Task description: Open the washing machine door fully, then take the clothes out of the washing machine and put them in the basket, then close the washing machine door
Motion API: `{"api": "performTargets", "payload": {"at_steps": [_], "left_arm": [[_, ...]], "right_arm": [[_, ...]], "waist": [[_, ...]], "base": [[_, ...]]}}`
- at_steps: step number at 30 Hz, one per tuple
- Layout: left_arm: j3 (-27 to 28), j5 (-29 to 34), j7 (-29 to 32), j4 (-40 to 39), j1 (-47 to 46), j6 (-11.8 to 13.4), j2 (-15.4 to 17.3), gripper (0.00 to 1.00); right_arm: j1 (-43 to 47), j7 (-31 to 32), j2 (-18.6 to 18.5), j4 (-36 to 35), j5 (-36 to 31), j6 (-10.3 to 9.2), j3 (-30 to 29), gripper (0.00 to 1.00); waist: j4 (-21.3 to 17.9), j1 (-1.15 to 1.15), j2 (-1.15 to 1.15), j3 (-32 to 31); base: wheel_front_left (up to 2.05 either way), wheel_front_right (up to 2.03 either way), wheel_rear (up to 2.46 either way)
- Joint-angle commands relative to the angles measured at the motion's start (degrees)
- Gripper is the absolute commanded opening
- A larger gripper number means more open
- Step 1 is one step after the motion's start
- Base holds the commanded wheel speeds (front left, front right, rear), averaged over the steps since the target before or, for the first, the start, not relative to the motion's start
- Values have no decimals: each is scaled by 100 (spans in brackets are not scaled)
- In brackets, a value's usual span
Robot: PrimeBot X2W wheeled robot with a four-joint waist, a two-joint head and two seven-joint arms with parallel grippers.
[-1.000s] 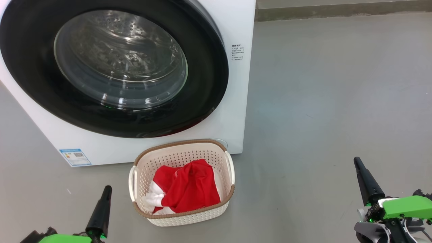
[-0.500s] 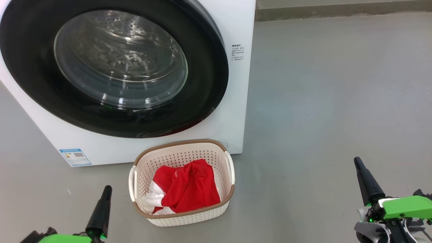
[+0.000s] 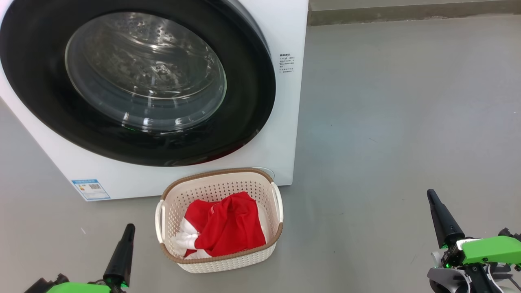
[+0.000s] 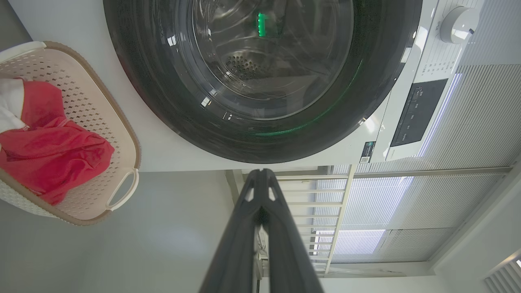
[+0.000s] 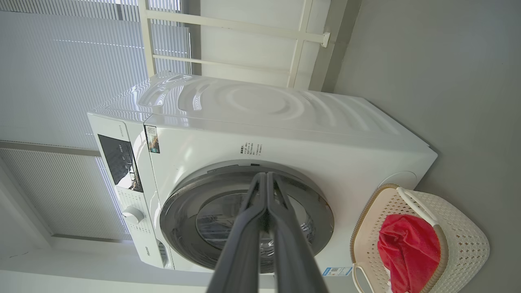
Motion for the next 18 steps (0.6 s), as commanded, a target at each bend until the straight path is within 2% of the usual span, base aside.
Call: {"api": "performTargets", "payload": {"at_steps": [1, 18], "left_arm": [[204, -41, 42, -118, -234, -42, 67, 0], [204, -41, 42, -118, -234, -42, 67, 0]], "right_arm": [[-247, 36, -82, -144, 32, 3, 84, 0], [-247, 37, -82, -144, 31, 3, 83, 0]], "waist": [[0, 0, 0, 0], [0, 0, 0, 0]], "base": [[0, 0, 0], [0, 0, 0]]}}
